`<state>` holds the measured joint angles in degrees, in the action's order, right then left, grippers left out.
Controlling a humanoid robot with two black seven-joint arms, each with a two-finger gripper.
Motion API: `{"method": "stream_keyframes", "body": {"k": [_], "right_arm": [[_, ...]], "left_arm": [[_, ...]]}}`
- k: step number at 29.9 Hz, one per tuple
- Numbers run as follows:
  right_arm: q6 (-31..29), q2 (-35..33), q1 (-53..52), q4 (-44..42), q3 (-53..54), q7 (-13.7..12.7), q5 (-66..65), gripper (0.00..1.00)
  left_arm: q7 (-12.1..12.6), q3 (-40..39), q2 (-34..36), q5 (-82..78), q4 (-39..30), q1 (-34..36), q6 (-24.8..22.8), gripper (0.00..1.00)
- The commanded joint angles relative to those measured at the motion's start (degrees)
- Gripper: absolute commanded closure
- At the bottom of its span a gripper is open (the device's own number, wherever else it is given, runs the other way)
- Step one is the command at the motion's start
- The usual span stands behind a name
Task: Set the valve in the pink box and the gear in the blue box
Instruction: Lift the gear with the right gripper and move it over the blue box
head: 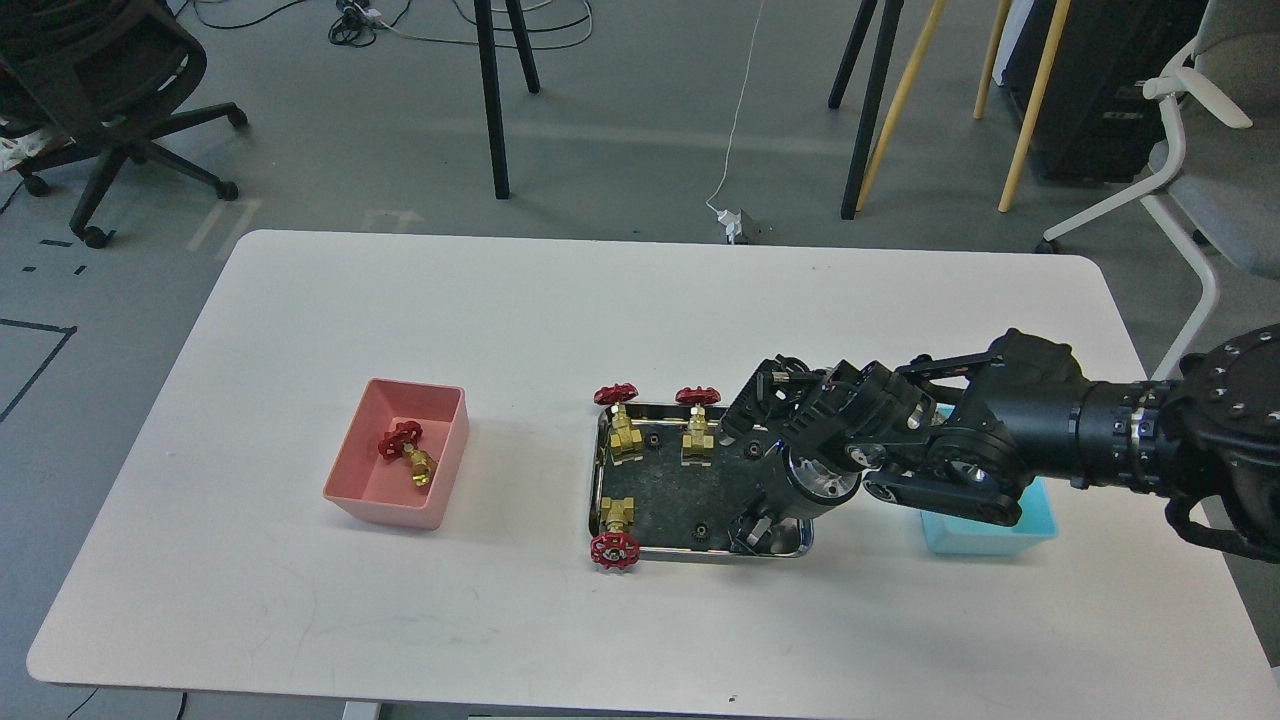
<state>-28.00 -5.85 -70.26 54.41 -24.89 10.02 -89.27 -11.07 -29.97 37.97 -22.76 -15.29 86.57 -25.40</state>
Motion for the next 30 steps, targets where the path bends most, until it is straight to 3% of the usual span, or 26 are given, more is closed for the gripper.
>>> {"method": "stream_keyframes", "body": {"k": [1, 5, 8, 11, 17, 21, 24, 30], "right_arm": [[0.0, -0.3, -0.8, -0.3, 1.0, 0.2, 0.1, 0.90], [0.0, -2.3, -3.2, -1.3, 7.8, 0.6, 1.0, 0.90], [0.0, -8.1, -4.4, -0.5, 11.9, 0.6, 1.4, 0.90], [0.0, -16.1, -5.4, 2.8, 14.2, 1.1, 2.4, 0.90], [0.0, -36.3, -4.6, 17.3, 14.6, 1.4, 3.7, 0.89], [0.0, -45.5, -0.6, 20.6, 14.2, 1.4, 3.6, 0.89], [0.0, -48.6, 3.1, 20.5, 15.0, 1.4, 3.3, 0.88], [0.0, -48.0, 7.5, 16.9, 16.7, 1.4, 3.0, 0.87]], "left_arm": [[0.0, 0.1, 0.0, 0.0, 0.0, 0.0, 0.0, 0.03], [0.0, 0.0, 0.0, 0.0, 0.0, 0.0, 0.0, 0.03], [0.0, 0.0, -0.3, 0.0, 0.0, -0.1, 0.0, 0.03], [0.0, 0.0, -0.3, 0.0, 0.0, -0.1, 0.0, 0.03], [0.0, 0.0, -0.7, 0.1, 0.0, -0.1, 0.0, 0.03], [0.1, -0.1, -1.0, 0.1, 0.0, -0.1, 0.0, 0.03], [0.1, -0.1, -1.1, 0.1, 0.0, 0.0, 0.1, 0.03], [0.0, -0.1, -1.2, 0.1, 0.0, 0.0, 0.1, 0.03]]}}
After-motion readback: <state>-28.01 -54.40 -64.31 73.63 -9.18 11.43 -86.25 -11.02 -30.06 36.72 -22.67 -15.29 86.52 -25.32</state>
